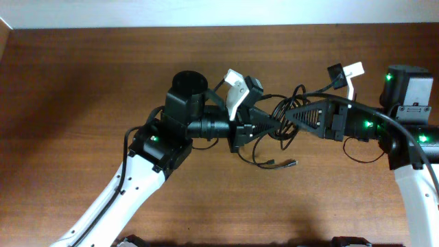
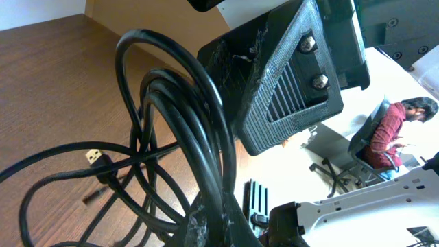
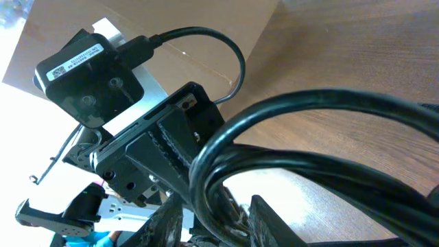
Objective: Untangle cables
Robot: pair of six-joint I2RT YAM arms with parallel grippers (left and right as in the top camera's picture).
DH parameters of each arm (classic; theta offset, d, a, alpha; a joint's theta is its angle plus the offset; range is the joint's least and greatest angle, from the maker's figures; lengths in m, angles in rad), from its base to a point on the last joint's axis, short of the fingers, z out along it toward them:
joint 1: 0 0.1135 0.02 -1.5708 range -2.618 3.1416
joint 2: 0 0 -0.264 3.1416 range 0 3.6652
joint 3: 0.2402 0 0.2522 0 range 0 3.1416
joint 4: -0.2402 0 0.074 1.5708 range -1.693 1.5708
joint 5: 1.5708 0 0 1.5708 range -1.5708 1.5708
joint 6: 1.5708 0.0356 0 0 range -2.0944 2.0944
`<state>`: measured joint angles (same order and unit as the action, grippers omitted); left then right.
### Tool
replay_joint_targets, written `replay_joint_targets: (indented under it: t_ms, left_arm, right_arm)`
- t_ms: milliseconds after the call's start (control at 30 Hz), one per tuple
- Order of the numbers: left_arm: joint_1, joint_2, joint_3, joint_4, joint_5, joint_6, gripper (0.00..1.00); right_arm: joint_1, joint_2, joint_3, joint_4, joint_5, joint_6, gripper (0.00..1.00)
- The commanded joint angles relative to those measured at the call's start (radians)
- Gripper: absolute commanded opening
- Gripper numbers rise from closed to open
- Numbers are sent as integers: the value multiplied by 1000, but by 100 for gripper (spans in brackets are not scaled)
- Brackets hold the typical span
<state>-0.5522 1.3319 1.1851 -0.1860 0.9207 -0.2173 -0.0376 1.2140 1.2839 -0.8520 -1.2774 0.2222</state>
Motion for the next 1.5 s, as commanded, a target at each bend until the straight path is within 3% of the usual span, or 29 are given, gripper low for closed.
replay_joint_targets:
  t_ms: [0,133,200,400,500,1200,1300,1467]
  left_arm:
    - [-24,-4,10,22,26,2,0]
    - [-23,-4,10,29,26,2,0]
    - [-23,-4,10,29,26,2,0]
    - [-23,-4,10,29,23,2,0]
    - [-23,-4,10,29,26,2,0]
    - [-23,-4,10,37,26,2,0]
    - [-23,-4,10,48,25,2,0]
    - [-24,-4,10,81,22,2,0]
  right_arm:
    - [-2,-10,11,3,-20,-32,31]
    - [-2,-10,11,3,-21,-32,30]
    - [-2,-10,11,3,-64,-62,14]
    - [-1,-10,11,3,-137,-114,4]
    - [-1,-10,11,3,-133,-114,16]
    - [-1,-9,11,4,3,-114,13]
    - [-1,-7,11,4,3,-114,22]
    - [-1,0,11,4,3,-114,26]
